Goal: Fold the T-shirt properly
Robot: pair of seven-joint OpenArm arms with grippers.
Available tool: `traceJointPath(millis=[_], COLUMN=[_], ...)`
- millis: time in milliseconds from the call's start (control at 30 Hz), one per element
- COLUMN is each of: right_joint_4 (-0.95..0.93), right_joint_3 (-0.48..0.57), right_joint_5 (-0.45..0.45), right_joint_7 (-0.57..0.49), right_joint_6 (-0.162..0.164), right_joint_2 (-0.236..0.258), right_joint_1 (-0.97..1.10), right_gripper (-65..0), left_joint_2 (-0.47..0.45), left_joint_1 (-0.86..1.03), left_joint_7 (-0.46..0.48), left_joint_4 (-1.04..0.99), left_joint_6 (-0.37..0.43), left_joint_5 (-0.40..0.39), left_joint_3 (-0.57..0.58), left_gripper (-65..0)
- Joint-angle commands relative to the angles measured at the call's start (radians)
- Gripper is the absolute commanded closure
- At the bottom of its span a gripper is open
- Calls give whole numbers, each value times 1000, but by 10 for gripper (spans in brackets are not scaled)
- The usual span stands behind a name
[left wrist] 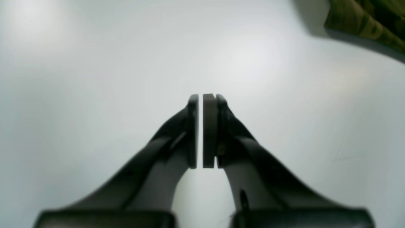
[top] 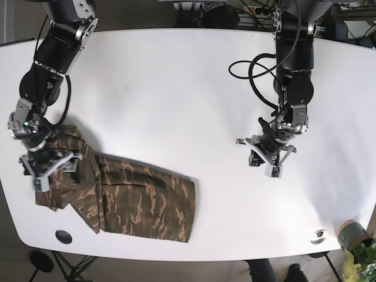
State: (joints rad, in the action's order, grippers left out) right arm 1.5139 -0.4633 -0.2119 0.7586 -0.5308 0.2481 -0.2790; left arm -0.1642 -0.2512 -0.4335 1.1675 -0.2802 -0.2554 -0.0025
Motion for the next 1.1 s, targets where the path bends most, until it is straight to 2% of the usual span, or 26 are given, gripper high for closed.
traceJointPath(millis=[0, 167, 300, 500, 800, 967, 1067], right_joint_4=[20, -16, -158, -436, -867, -945, -965], right_joint_3=[65, 234, 300, 312, 314, 314, 314], right_joint_5=[-11, -1, -2, -1, 1, 4, 45], right_joint_7=[-23, -26, -83, -224, -477, -549, -563], right_joint_6=[-5, -5, -5, -4, -5, -5, -5], right_joint_2=[0, -28, -37, -37, 3, 6, -2], right_joint_1=[-19, -58, -133, -243, -380, -371, -340], right_gripper=[-522, -520, -518, -518, -518, -518, -518], left_joint_2=[-7, -7, -7, -30, -34, -36, -36], left_joint_1=[-33, -29, -27, 3, 14, 19, 19], left_joint_7=[23, 23, 23, 22, 22, 22, 22], left_joint_4=[22, 42, 58, 114, 124, 133, 136], left_joint_6=[-3, -3, -3, -3, -3, -3, -3], left_joint_5=[-9, -11, -11, -9, -9, -11, -11], left_joint_3=[-4, -6, -6, -6, -6, -7, -7], left_gripper=[0, 0, 0, 0, 0, 0, 0])
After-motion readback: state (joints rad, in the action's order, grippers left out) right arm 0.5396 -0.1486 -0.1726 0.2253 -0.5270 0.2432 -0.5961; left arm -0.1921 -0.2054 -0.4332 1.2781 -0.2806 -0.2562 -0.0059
